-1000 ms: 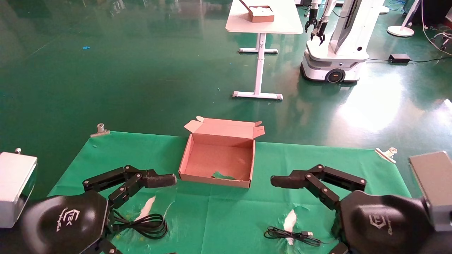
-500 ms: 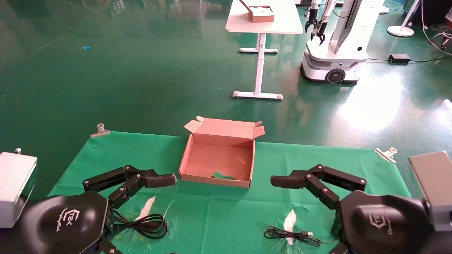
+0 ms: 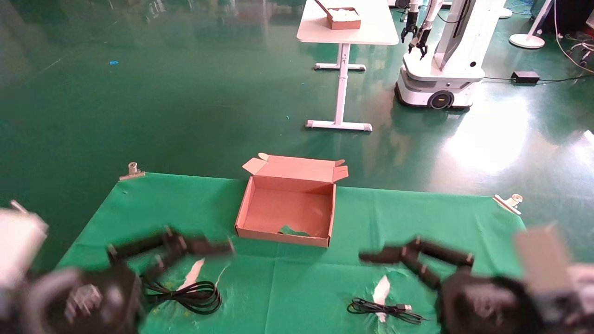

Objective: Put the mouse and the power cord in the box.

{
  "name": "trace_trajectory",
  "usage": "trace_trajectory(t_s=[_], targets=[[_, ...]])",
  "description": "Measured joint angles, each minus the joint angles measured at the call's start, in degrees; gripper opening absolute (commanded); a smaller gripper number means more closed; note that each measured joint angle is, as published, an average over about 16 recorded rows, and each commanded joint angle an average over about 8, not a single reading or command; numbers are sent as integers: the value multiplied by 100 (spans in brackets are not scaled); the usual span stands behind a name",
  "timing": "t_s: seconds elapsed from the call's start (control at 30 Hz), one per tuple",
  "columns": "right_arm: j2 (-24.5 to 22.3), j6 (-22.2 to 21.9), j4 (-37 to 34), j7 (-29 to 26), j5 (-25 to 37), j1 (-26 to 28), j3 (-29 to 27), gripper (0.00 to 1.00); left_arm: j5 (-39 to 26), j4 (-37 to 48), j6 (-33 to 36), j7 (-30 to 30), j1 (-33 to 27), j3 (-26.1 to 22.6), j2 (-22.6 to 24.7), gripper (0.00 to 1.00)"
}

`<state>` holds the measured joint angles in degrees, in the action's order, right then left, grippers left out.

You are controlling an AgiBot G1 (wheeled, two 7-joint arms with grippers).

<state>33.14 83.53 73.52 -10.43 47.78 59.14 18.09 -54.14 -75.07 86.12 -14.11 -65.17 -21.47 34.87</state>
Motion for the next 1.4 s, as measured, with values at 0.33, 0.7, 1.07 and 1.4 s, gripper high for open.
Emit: trace_trajectory(t_s=[0.33,0.7,1.07,1.4], targets=[[-218,-550,128,-310,1207,-133,365,100,-2478,-39,-12,-786,-870,-1035,278,100],[-207,-804,207,-535,1705,-85,516,100,-3702,19,-167,-1129,-1238,-1486,566,100],[-198,-770,209,-558,1700,-56,528,100,-5659,588,-655,-1336,-1604,-2150,1354,100],[-286,-752,234,-605,1743,-89,540,100,-7005,1576,-1005,-1303,-2030,-2669,2200,100]])
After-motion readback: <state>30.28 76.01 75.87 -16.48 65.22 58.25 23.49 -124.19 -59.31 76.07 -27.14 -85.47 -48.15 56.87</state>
